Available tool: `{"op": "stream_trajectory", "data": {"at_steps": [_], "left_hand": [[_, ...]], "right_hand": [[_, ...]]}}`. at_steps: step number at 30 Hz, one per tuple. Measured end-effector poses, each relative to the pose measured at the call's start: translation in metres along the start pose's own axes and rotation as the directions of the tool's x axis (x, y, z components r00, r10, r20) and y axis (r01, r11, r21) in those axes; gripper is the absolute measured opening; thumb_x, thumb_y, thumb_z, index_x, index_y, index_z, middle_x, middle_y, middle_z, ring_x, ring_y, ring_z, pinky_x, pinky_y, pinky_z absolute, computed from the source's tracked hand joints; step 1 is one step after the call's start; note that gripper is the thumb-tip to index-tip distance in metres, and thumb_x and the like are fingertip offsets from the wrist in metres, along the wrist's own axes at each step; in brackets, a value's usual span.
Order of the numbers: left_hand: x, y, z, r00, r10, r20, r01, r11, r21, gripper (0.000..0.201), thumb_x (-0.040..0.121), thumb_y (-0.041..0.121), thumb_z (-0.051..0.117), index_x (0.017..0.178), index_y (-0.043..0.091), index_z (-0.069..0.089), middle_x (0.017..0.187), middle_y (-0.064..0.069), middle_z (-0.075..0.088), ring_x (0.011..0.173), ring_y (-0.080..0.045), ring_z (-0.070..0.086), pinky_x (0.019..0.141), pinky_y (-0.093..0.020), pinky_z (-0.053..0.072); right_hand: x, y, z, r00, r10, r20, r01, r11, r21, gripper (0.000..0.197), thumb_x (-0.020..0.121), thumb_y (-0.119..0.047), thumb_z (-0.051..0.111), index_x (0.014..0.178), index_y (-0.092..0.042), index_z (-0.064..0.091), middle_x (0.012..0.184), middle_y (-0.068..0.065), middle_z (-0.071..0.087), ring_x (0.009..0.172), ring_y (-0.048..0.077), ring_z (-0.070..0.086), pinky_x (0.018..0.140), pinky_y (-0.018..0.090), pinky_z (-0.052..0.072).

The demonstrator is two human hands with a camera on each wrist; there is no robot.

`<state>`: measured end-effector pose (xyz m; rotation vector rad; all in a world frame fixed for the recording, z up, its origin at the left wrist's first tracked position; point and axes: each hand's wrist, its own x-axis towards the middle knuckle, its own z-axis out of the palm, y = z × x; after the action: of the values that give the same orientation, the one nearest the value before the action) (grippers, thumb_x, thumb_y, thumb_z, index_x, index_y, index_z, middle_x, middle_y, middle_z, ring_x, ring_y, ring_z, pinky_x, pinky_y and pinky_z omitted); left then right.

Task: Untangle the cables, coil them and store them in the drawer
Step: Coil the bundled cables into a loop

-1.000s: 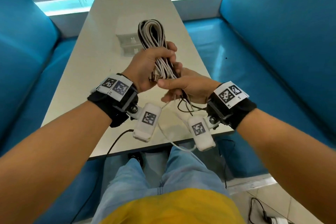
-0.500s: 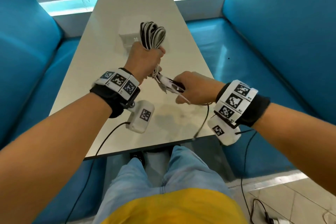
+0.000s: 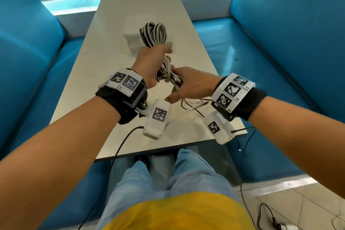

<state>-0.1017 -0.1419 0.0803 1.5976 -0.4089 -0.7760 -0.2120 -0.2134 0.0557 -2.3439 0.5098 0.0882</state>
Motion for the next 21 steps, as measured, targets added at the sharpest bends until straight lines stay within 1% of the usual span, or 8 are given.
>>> {"op": "stream_trajectory", "data": {"at_steps": [2,4,7,9,11,14,18,21], "left_hand": [[0.000,-0.002,0.000,0.999,-0.038,-0.032,0.038,0.999,-0.013,0.026,0.089,0.035,0.063,0.084,0.010,0.059,0.066,-0.004,0.055,0.050,-0.018,0.058,0.055,-0.027,0.052],[0.002,-0.007,-0.004,0.995,-0.013,-0.097,0.016,1.000,0.023,0.031,0.087,0.042,0.065,0.082,0.012,0.058,0.069,-0.004,0.056,0.056,-0.021,0.058,0.059,-0.030,0.053],[0.005,-0.015,-0.012,0.979,0.097,-0.179,-0.067,0.983,0.169,0.032,0.078,0.050,0.068,0.081,0.019,0.062,0.064,-0.003,0.057,0.064,-0.025,0.059,0.063,-0.034,0.050],[0.004,-0.017,-0.017,0.982,0.074,-0.171,-0.029,0.968,0.250,0.038,0.077,0.053,0.067,0.083,0.016,0.063,0.068,-0.003,0.060,0.071,-0.029,0.064,0.065,-0.034,0.050],[0.000,-0.018,-0.022,0.994,-0.001,-0.110,0.039,0.939,0.341,0.043,0.081,0.056,0.064,0.083,0.013,0.062,0.079,-0.005,0.065,0.078,-0.029,0.068,0.064,-0.032,0.050],[-0.008,-0.017,-0.023,0.998,-0.067,0.016,0.048,0.840,0.540,0.054,0.082,0.068,0.055,0.086,0.014,0.063,0.086,-0.002,0.066,0.064,-0.016,0.058,0.049,-0.024,0.037],[-0.013,-0.016,-0.026,0.977,-0.155,0.146,0.038,0.803,0.594,0.073,0.072,0.084,0.043,0.084,0.014,0.064,0.074,-0.004,0.065,0.060,-0.017,0.057,0.054,-0.024,0.042],[-0.014,-0.019,-0.028,0.951,-0.202,0.232,0.018,0.790,0.613,0.097,0.050,0.093,0.051,0.090,0.007,0.065,0.064,-0.007,0.054,0.054,-0.017,0.044,0.055,-0.029,0.033]], "right_hand": [[0.001,0.003,0.010,0.999,0.025,-0.032,-0.026,0.999,-0.020,0.031,0.076,-0.029,0.077,0.099,-0.018,0.061,0.077,-0.009,0.058,0.068,0.008,0.056,0.061,0.021,0.041],[-0.001,0.007,0.012,0.999,0.049,0.006,-0.048,0.994,-0.096,0.013,0.079,-0.024,0.073,0.081,-0.018,0.062,0.068,-0.007,0.058,0.059,0.008,0.053,0.055,0.022,0.038],[-0.006,0.009,0.002,0.998,0.043,0.036,-0.034,0.974,-0.226,0.025,0.083,-0.026,0.068,0.063,-0.025,0.054,0.061,-0.006,0.055,0.055,0.009,0.050,0.053,0.025,0.036],[-0.011,0.007,-0.009,0.999,-0.019,0.045,0.030,0.964,-0.264,0.027,0.086,-0.027,0.066,0.062,-0.026,0.053,0.061,-0.006,0.054,0.056,0.009,0.049,0.054,0.025,0.035],[-0.016,0.001,-0.020,0.993,-0.091,0.074,0.108,0.952,-0.286,0.019,0.086,-0.029,0.066,0.069,-0.020,0.061,0.064,-0.004,0.059,0.059,0.011,0.051,0.058,0.026,0.039],[-0.018,-0.005,-0.035,0.985,-0.171,0.012,0.168,0.943,-0.288,0.018,0.084,-0.033,0.070,0.088,-0.015,0.071,0.079,-0.002,0.069,0.073,0.013,0.061,0.070,0.028,0.048],[-0.013,-0.008,-0.042,0.974,-0.212,-0.082,0.186,0.951,-0.249,0.021,0.080,-0.035,0.074,0.092,-0.018,0.074,0.081,0.000,0.071,0.077,0.016,0.064,0.075,0.033,0.052],[-0.008,-0.009,-0.042,0.977,-0.190,-0.100,0.160,0.955,-0.249,0.018,0.081,-0.036,0.072,0.087,-0.019,0.076,0.073,0.001,0.070,0.066,0.015,0.060,0.064,0.030,0.049]]}}
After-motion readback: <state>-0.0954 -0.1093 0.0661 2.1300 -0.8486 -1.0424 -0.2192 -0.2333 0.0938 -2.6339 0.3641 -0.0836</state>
